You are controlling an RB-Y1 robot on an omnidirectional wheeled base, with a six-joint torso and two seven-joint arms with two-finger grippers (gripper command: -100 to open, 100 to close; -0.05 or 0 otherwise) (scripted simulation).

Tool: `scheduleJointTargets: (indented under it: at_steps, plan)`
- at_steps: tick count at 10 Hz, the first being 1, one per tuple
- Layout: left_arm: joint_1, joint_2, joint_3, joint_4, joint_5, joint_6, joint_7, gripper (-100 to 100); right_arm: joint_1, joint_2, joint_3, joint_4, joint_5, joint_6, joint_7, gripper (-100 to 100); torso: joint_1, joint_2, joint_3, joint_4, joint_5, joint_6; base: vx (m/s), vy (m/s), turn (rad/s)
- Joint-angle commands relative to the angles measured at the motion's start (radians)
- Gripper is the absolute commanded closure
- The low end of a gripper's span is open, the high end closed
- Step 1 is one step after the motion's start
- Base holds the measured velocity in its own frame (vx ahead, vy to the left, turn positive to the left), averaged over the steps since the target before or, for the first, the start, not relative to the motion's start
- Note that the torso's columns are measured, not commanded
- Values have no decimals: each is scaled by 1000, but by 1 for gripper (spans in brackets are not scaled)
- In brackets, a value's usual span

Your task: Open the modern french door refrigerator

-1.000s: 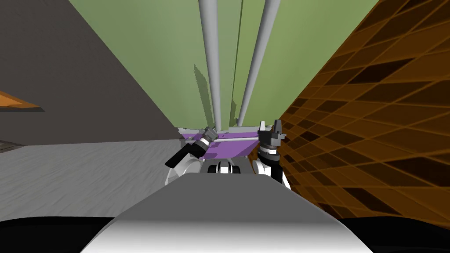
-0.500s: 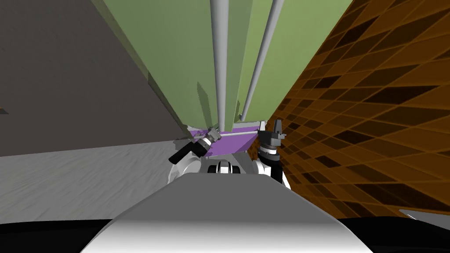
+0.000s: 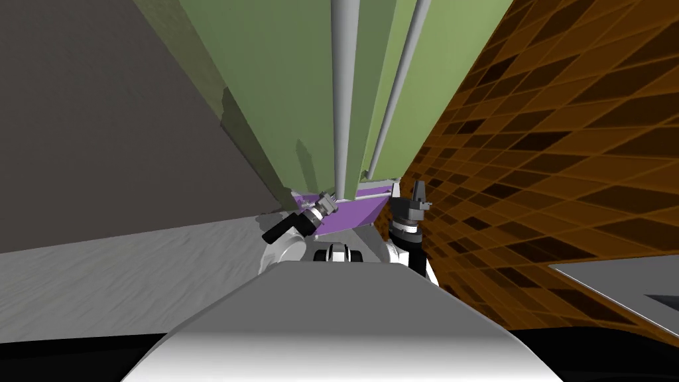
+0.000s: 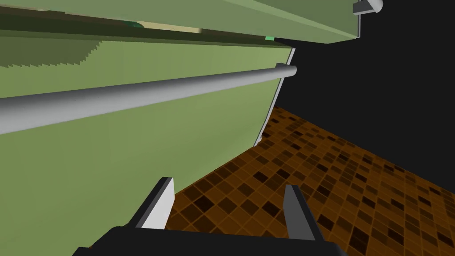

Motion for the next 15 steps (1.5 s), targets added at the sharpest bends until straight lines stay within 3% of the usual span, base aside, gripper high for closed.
scheduleJointTargets:
  at_steps: [1,5,6,7,8,13,15]
  plan:
    - [-44,17,-26,13,41,6,-3,100,0,0,0,0,0,0,0,0,2,3,2,1,1,-1,-161,237,-156]
    - [-104,43,-69,43,99,8,-11,100,0,0,0,0,0,0,0,0,-6,4,2,2,-2,3,-151,235,-152]
    - [-89,34,-59,43,77,13,-10,100,0,0,0,0,0,0,0,0,-9,7,4,4,-3,4,-70,124,-32]
    - [-109,55,-74,52,119,13,-20,100,0,0,0,0,0,0,0,0,-14,1,0,3,-4,1,-48,213,-187]
    - [-109,55,-74,52,119,13,-20,100,0,0,0,0,0,0,0,0,-9,-1,-1,1,-3,5,-58,237,-210]
    - [-163,102,-106,65,224,3,-43,100,0,0,0,0,0,0,0,0,2,7,4,3,1,0,-83,240,-169]
    - [-185,121,-119,71,266,-1,-52,100,0,0,0,0,0,0,0,0,-3,5,3,4,0,2,-89,260,-207]
